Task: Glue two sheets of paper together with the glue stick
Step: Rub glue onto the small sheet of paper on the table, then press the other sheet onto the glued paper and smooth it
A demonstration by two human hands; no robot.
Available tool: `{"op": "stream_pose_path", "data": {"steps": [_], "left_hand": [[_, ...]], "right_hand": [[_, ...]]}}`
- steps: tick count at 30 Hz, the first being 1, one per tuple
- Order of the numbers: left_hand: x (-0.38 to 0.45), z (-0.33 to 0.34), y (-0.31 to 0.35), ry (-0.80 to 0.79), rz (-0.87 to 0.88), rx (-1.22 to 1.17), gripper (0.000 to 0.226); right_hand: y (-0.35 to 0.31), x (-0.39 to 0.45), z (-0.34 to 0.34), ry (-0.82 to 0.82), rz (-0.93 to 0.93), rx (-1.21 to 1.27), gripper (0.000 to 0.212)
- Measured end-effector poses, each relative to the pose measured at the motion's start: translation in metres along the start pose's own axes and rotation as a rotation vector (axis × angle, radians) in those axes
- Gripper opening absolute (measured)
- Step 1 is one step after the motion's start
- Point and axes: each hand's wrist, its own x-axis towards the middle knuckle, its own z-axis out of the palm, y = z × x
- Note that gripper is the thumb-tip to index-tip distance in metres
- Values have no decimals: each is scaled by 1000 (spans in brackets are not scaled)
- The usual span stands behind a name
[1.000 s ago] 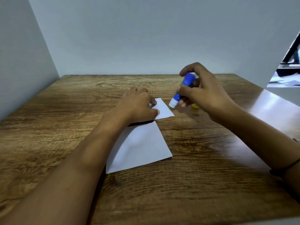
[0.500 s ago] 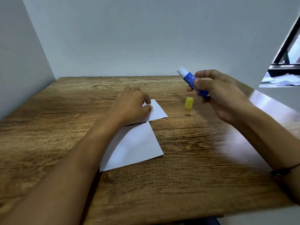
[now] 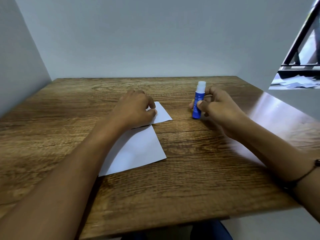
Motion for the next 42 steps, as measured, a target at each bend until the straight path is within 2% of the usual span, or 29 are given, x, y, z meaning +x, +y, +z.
{"op": "stream_pose_path", "data": {"steps": [7,19,24,27,31,38,42], "left_hand": [[-1,-2,0,-2,2,-6,29],[-1,-3,0,3,-5,-9,28],[-3,-5,0,-24,-9,-21,36],[-5,-10,2,-37,-22,-45,40],[-9,-21,1,-43,-70,-88,37],[-30,-26,-12,-75,-74,-37,31],[-36,-23,-16,-97,-48,24,28]], "right_hand": [[1,-1,0,7,-36,-200,20],[0,-5,-3,3,-20,-224,31],[3,-14,-8,20,5,-299,37],[1,-26,-12,86,-12,-386,30],[-12,-52,-13,132,-152,-700,11],[-44,-52,35,-203,-149,-674,26],[-56,-33,70,-285,-214,-843,42]]}}
